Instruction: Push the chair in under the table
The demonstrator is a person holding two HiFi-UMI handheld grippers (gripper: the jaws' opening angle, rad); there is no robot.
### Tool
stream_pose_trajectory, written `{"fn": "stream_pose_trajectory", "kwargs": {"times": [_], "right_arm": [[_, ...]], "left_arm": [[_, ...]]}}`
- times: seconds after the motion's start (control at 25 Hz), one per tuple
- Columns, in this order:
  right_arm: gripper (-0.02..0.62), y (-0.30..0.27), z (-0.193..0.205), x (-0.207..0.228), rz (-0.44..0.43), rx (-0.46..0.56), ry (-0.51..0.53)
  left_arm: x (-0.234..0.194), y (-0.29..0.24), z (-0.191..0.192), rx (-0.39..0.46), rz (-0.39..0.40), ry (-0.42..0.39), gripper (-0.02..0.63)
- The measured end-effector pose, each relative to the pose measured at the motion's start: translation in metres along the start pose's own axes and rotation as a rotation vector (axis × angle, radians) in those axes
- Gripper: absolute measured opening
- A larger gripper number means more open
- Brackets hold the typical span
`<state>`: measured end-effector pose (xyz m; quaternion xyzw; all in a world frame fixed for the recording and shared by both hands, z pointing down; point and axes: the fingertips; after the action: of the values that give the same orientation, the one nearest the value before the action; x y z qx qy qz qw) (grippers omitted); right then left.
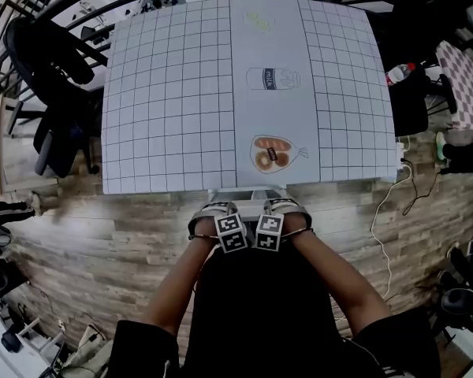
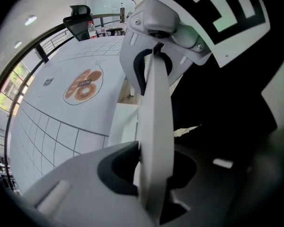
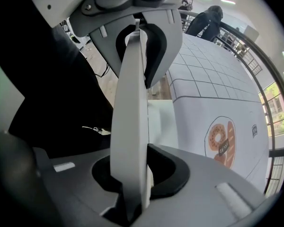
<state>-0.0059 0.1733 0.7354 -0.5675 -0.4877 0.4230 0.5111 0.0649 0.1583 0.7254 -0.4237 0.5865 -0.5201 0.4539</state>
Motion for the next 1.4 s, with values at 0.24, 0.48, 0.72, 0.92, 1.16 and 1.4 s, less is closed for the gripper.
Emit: {"fn": "stream_pose_trajectory", "kwargs": {"times": [0.24,0.48,0.72,0.92,1.16,1.4], "right_arm": [[0.078,0.0,-0.001,0.023,0.0,-0.001,0.005],[0.078,-0.002,-0.002,0.04,0.003,0.001,0.008],[0.078,-0.007,-0.001,0.053,0.012,-0.005,0.012],[0.078,-0.009,0.001,0.063,0.017,-0.003,0.019],[0.078,-0.008,-0.001,0.073,0.014,0.002,0.014],[0.078,-0.009,-0.001,0.072,0.01,-0.005,0.013]], "left_arm": [[-0.024,0.001,0.0,0.0,-0.002,0.021,0.095],[-0.041,0.001,-0.001,-0.008,-0.003,0.028,0.097],[-0.053,-0.003,-0.002,-0.012,-0.008,0.023,0.097],[-0.062,-0.004,-0.005,-0.009,-0.015,0.03,0.096],[-0.073,-0.004,-0.004,-0.013,0.015,0.038,0.103],[-0.071,-0.005,-0.004,-0.017,0.023,0.026,0.103]]}}
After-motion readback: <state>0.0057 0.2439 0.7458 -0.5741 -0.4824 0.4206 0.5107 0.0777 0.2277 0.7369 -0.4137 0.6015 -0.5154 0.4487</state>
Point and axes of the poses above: the fingertips, and each gripper's own axes: y backward along the fingers, x to its right, z out of its underside, and after that the axes turned 13 degrees about -x, right-handed
